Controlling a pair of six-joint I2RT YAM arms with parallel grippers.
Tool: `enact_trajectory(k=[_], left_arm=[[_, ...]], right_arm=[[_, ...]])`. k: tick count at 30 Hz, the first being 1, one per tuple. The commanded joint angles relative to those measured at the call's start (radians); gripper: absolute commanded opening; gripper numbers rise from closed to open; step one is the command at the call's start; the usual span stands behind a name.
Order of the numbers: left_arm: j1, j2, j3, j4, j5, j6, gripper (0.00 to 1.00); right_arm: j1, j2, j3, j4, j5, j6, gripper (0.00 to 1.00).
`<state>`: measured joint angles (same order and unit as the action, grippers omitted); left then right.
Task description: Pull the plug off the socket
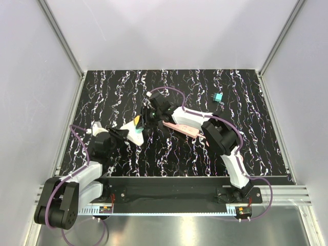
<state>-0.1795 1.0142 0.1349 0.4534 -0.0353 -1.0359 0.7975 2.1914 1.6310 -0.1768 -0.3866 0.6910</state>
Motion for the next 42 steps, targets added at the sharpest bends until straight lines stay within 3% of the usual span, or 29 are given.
enact_trajectory(k=[1,15,30,42], left_arm=[[0.000,0.004,-0.035,-0.104,0.000,0.050,0.00],[0.000,0.001,-0.037,-0.102,-0.008,0.053,0.00],[0.000,0.000,-0.037,-0.104,-0.008,0.054,0.00],[0.000,-0.023,-0.029,-0.150,-0.035,0.059,0.00]], right_arm=[[0.016,0.016,0.050,0.020,0.000,0.044,0.46],[0.031,0.034,0.055,0.011,0.043,0.079,0.37],[0.043,0.059,0.105,-0.046,0.063,0.058,0.46],[0.043,0.047,0.116,-0.069,0.092,0.044,0.22]])
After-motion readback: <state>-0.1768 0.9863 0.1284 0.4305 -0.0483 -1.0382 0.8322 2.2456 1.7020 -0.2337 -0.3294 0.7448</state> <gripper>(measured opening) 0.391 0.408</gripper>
